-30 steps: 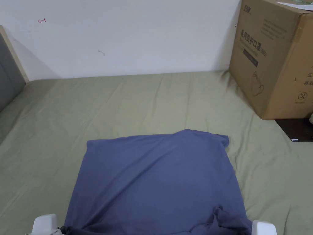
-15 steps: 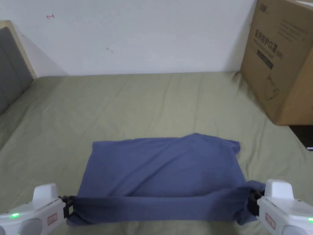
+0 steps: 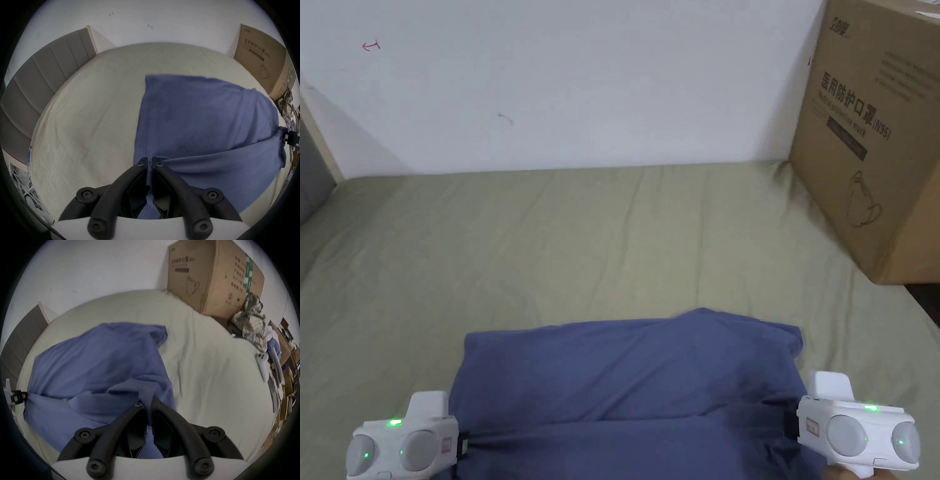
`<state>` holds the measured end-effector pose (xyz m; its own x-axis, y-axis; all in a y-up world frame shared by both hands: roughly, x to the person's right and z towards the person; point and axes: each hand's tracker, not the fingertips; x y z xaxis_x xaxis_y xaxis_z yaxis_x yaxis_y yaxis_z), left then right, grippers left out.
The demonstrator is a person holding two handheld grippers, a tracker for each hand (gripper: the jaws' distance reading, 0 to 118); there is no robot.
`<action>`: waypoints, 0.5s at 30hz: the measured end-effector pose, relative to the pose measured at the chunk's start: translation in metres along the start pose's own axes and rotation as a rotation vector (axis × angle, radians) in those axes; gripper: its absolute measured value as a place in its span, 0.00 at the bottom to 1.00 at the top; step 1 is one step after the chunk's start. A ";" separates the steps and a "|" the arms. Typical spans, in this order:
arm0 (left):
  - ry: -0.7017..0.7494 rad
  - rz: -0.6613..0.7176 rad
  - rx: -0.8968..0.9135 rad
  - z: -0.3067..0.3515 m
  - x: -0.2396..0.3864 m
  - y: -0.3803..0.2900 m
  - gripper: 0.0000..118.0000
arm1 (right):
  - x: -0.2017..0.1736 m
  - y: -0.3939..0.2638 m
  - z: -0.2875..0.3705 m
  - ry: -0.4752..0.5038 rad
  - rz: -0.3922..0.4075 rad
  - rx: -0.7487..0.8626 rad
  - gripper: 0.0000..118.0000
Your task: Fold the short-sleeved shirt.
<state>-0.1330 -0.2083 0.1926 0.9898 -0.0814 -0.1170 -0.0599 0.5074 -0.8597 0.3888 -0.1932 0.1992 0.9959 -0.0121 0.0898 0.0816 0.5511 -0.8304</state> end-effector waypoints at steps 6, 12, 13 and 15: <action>-0.003 -0.007 0.004 0.001 -0.001 -0.002 0.02 | 0.002 0.001 -0.017 0.001 -0.033 -0.025 0.03; -0.073 0.102 0.114 0.051 -0.012 0.002 0.59 | -0.002 0.009 0.042 0.070 0.007 0.125 0.71; -0.082 0.113 0.153 0.064 -0.013 0.000 0.73 | -0.003 0.011 0.056 0.080 0.021 0.160 0.80; -0.105 0.126 0.240 0.095 -0.014 -0.003 0.91 | -0.006 0.013 0.094 0.095 0.045 0.230 0.83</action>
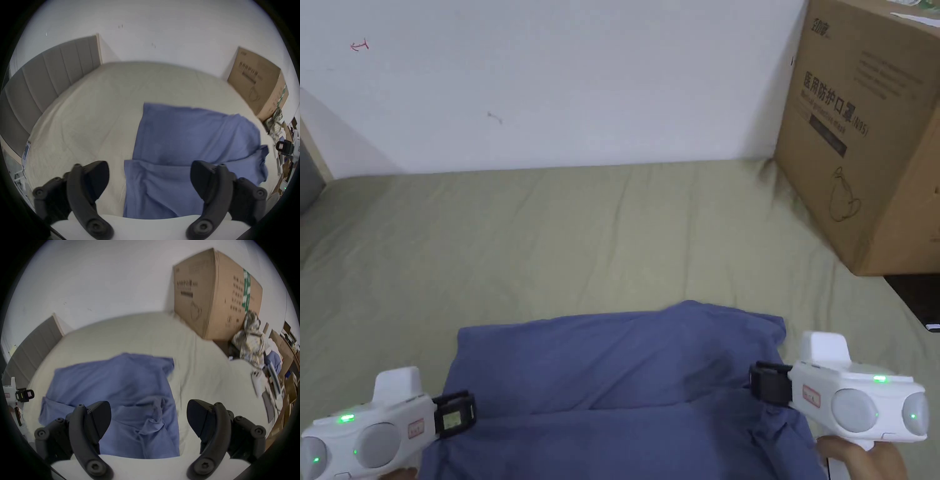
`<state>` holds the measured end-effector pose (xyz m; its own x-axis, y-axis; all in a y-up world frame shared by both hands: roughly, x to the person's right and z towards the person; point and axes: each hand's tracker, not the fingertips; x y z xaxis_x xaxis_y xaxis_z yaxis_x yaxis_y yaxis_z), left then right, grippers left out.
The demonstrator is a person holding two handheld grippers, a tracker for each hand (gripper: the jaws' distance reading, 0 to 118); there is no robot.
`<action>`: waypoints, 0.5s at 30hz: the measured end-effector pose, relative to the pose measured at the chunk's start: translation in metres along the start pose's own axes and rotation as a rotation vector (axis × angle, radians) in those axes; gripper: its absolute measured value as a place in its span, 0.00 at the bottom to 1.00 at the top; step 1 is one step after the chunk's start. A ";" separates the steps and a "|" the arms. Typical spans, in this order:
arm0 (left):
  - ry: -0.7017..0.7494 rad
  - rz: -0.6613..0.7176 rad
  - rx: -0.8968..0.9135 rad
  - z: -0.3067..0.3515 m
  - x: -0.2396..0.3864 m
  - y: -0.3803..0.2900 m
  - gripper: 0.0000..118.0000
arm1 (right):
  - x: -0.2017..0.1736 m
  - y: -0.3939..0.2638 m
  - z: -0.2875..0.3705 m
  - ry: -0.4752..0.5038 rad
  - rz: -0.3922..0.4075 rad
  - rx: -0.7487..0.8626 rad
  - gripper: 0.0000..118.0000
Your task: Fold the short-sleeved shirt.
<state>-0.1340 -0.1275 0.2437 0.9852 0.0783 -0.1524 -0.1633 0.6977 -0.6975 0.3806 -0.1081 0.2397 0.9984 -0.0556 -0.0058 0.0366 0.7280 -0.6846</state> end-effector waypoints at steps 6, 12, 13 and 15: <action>-0.006 -0.042 0.218 0.091 0.021 0.007 0.91 | -0.014 0.005 0.101 0.038 0.035 0.268 0.83; 0.006 -0.046 0.450 0.154 0.043 -0.016 0.87 | -0.044 -0.020 0.175 -0.024 0.071 0.430 0.76; 0.014 -0.048 0.476 0.159 0.047 -0.021 0.81 | -0.047 -0.025 0.181 -0.048 0.089 0.449 0.70; 0.008 -0.059 0.521 0.170 0.052 -0.032 0.52 | -0.052 -0.034 0.191 -0.070 0.106 0.470 0.44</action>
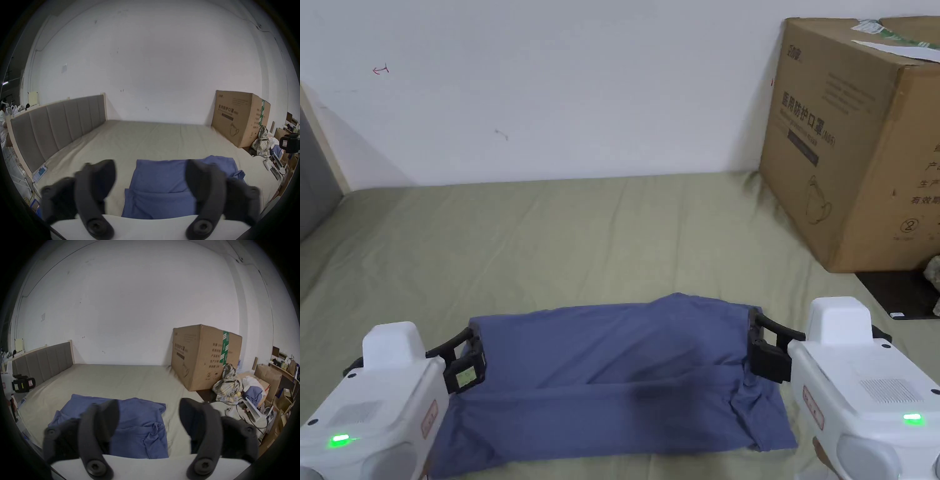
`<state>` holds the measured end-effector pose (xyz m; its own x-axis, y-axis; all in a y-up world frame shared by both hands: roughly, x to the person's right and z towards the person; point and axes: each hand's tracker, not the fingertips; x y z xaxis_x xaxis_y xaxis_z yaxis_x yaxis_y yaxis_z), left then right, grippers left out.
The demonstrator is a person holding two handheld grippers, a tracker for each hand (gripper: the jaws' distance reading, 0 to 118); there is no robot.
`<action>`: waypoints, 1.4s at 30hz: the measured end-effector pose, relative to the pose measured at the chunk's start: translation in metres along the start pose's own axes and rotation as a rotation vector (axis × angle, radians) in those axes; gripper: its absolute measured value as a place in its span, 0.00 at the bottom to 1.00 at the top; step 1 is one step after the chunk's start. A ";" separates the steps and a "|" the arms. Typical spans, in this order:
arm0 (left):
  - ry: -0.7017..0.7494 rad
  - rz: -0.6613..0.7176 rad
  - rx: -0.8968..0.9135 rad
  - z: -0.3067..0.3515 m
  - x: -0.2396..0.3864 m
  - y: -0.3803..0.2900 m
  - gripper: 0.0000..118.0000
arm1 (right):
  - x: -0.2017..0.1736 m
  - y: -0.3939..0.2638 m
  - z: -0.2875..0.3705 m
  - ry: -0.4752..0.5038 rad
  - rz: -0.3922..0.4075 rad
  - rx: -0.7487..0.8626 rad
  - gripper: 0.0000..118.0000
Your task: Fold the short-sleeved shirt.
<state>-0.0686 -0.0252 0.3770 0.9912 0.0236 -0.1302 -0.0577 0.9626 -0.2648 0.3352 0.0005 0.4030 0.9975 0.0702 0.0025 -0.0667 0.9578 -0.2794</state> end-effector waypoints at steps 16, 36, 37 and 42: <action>0.032 -0.010 -0.220 -0.029 -0.016 -0.036 0.00 | 0.003 -0.014 0.006 0.007 -0.032 0.008 0.00; 0.068 0.076 -0.790 -0.140 -0.059 -0.148 0.43 | 0.014 -0.060 -0.065 0.005 -0.076 -0.206 0.00; 0.093 0.068 -0.778 -0.138 -0.058 -0.146 0.40 | 0.017 -0.064 -0.069 -0.002 -0.084 -0.226 0.00; 0.039 0.047 -0.744 -0.134 -0.055 -0.136 0.03 | 0.035 -0.090 -0.100 -0.049 -0.143 -0.384 0.10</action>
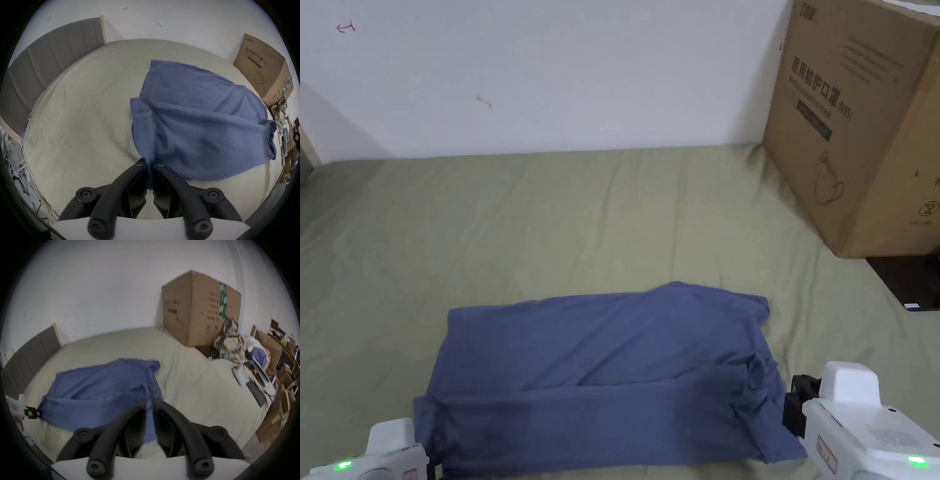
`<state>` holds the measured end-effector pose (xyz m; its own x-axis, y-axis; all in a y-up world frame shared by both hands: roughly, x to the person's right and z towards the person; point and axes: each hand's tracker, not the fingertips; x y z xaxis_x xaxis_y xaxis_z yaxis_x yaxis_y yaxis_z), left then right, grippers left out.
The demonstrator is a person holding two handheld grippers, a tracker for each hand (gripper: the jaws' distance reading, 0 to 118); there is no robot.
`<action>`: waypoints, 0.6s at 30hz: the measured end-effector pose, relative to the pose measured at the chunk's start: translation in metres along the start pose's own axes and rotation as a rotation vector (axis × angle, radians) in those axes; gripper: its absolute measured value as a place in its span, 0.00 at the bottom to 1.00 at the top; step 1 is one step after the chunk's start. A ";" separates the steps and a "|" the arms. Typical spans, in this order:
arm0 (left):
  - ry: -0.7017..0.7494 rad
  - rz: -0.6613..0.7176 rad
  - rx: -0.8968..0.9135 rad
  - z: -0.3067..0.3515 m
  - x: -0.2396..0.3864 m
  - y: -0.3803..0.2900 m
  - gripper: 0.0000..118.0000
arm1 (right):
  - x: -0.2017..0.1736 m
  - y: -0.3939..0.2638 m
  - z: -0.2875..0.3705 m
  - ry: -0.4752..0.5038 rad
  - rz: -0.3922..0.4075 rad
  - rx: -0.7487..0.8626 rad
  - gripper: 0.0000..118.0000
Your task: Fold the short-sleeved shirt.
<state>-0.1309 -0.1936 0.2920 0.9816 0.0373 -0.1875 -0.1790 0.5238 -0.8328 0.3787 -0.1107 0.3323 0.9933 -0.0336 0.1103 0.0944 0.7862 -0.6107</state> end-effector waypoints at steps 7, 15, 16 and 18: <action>-0.041 0.014 0.070 0.028 -0.007 0.012 0.03 | 0.014 -0.033 -0.073 -0.028 -0.007 -0.256 0.82; -0.061 0.019 0.072 0.031 -0.008 0.008 0.03 | 0.017 -0.060 -0.105 0.036 -0.080 -0.355 0.11; -0.064 0.025 0.071 0.029 -0.010 0.007 0.03 | 0.018 -0.056 -0.101 0.055 -0.078 -0.352 0.11; -0.077 0.049 0.069 0.032 -0.014 0.004 0.03 | 0.019 -0.052 -0.093 0.106 -0.083 -0.319 0.11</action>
<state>-0.1437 -0.1648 0.3077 0.9746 0.1281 -0.1838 -0.2240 0.5771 -0.7853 0.3992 -0.2094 0.2933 0.9812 -0.1664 0.0983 0.1747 0.5459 -0.8194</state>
